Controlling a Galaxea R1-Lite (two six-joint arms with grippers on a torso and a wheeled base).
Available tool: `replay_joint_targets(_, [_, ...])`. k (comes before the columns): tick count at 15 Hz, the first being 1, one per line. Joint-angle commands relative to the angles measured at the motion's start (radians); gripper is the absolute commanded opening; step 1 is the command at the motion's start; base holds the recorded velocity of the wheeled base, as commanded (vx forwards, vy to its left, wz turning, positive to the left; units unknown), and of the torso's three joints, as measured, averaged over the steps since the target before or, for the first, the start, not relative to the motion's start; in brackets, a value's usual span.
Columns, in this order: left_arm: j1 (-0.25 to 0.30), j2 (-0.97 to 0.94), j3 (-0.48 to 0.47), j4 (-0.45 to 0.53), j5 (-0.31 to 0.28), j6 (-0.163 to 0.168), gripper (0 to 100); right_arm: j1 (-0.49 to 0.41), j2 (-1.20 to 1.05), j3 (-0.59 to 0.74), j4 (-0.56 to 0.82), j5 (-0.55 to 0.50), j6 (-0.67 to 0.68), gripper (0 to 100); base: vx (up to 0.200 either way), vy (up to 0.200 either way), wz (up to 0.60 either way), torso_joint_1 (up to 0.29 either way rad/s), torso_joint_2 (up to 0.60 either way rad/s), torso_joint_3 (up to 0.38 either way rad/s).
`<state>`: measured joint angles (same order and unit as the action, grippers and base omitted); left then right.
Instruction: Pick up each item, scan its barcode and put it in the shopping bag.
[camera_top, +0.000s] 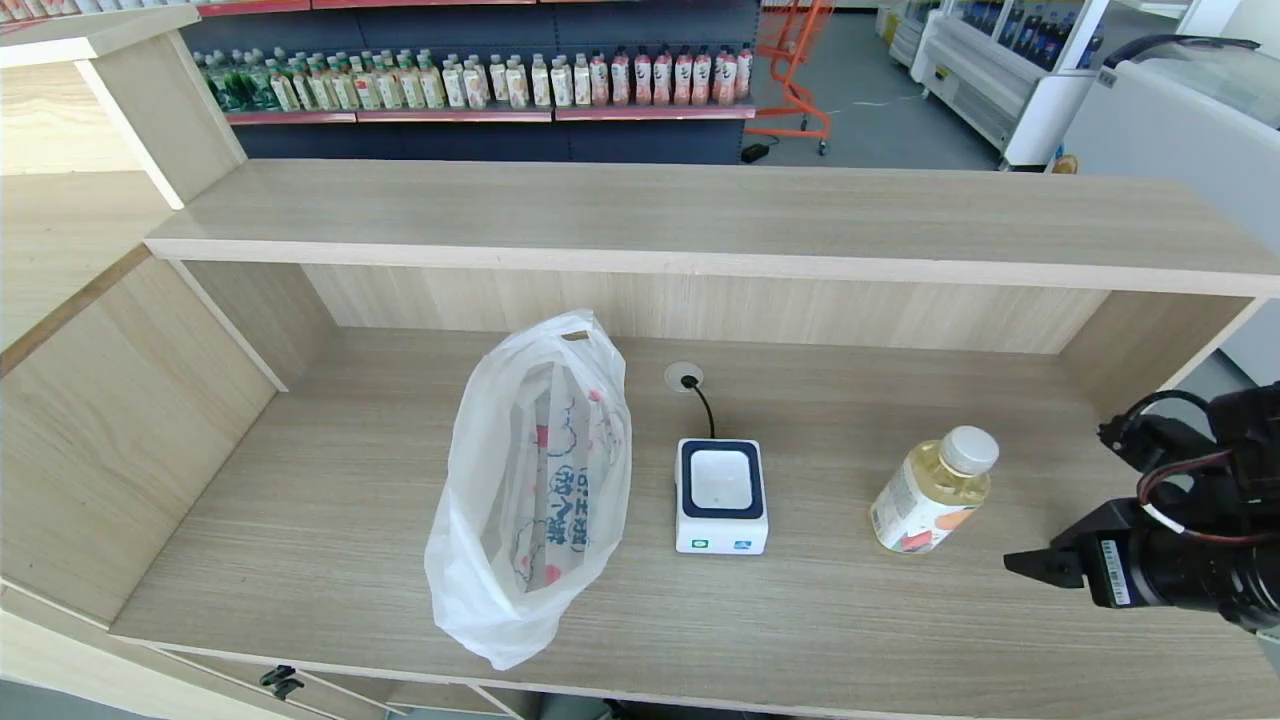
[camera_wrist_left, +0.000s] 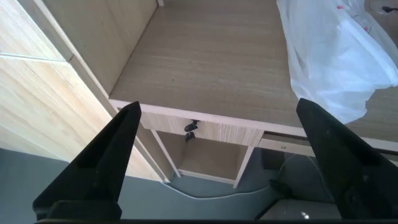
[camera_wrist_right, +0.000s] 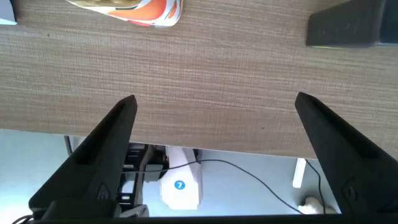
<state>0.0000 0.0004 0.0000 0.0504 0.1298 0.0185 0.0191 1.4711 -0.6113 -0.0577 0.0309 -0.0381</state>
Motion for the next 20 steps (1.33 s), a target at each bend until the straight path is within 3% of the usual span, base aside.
replay_joint_targets(1, [0.000,0.000,0.000,0.000,0.001,0.000,100,0.030,0.110,-0.002,-0.048,0.004,0.003,100,0.000,0.000,0.00,0.000,0.00,0.000])
replay_joint_targets(6, [0.000,0.000,0.000,0.000,0.001,0.000,100,0.147,0.267,0.002,-0.358,0.004,0.004,100,0.000,0.000,0.00,0.000,0.00,0.000])
replay_joint_targets(15, [0.000,0.000,0.000,0.000,0.001,0.000,100,0.217,0.391,0.021,-0.585,-0.014,-0.025,100,0.000,0.000,0.00,0.000,0.00,0.000])
replay_joint_targets(20, [0.000,0.000,0.000,0.000,0.001,0.000,100,0.266,0.463,0.031,-0.786,-0.063,-0.026,100,0.000,0.000,0.00,0.000,0.00,0.000])
